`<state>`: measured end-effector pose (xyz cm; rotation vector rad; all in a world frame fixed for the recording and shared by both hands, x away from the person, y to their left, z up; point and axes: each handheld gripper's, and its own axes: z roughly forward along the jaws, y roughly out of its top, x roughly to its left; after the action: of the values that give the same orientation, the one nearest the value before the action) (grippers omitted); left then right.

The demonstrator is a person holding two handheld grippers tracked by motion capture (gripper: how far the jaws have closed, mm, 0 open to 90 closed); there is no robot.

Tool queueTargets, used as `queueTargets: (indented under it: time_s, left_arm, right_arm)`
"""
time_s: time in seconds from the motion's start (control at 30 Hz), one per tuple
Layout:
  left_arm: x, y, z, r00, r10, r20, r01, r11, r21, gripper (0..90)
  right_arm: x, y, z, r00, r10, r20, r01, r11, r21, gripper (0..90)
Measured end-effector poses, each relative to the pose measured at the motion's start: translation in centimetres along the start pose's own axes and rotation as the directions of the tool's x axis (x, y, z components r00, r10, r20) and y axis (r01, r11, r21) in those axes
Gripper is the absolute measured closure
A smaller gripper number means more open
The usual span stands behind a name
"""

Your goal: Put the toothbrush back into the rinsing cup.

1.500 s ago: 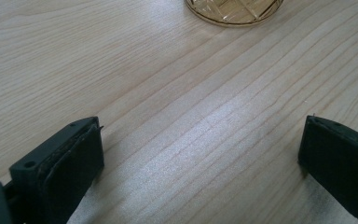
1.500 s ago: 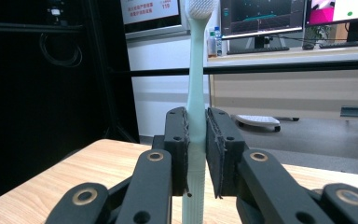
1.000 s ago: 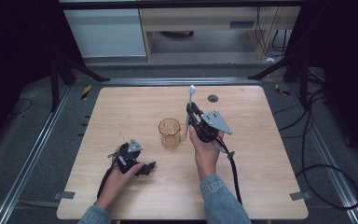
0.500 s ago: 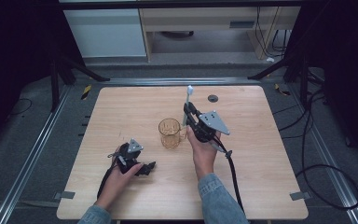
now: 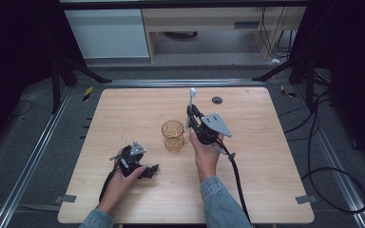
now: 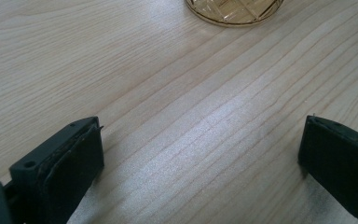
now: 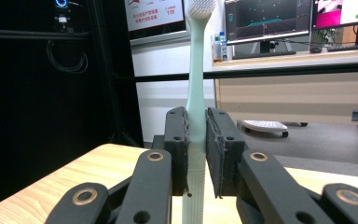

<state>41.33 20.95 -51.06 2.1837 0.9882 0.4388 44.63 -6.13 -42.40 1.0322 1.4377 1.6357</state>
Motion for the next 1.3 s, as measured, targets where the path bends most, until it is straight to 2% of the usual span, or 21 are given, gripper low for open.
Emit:
queueTargets:
  time_s: [0.23,0.47,0.63,1.07,1.3]
  left_arm:
    - [0.0,0.0,0.0,1.0000,0.000,0.000,0.000,1.0000,0.000,0.0]
    - [0.0,0.0,0.0,1.0000,0.000,0.000,0.000,1.0000,0.000,0.0]
    - [0.0,0.0,0.0,1.0000,0.000,0.000,0.000,1.0000,0.000,0.0]
    - [0.0,0.0,0.0,1.0000,0.000,0.000,0.000,1.0000,0.000,0.0]
    - [0.0,0.0,0.0,1.0000,0.000,0.000,0.000,1.0000,0.000,0.0]
  right_arm:
    - [0.1,-0.1,0.1,1.0000,0.003,0.001,-0.003,1.000,0.003,79.1]
    - [0.2,-0.4,0.2,0.9999,-0.015,0.001,0.015,1.000,0.009,79.0]
    - [0.2,-0.6,0.2,1.0000,-0.003,0.002,0.003,1.000,0.013,79.0]
    - [0.4,-2.0,0.5,0.9995,-0.031,-0.004,0.031,0.999,0.032,79.0]
    - [0.1,-2.9,0.4,0.9998,-0.021,0.001,0.021,0.999,0.046,79.0]
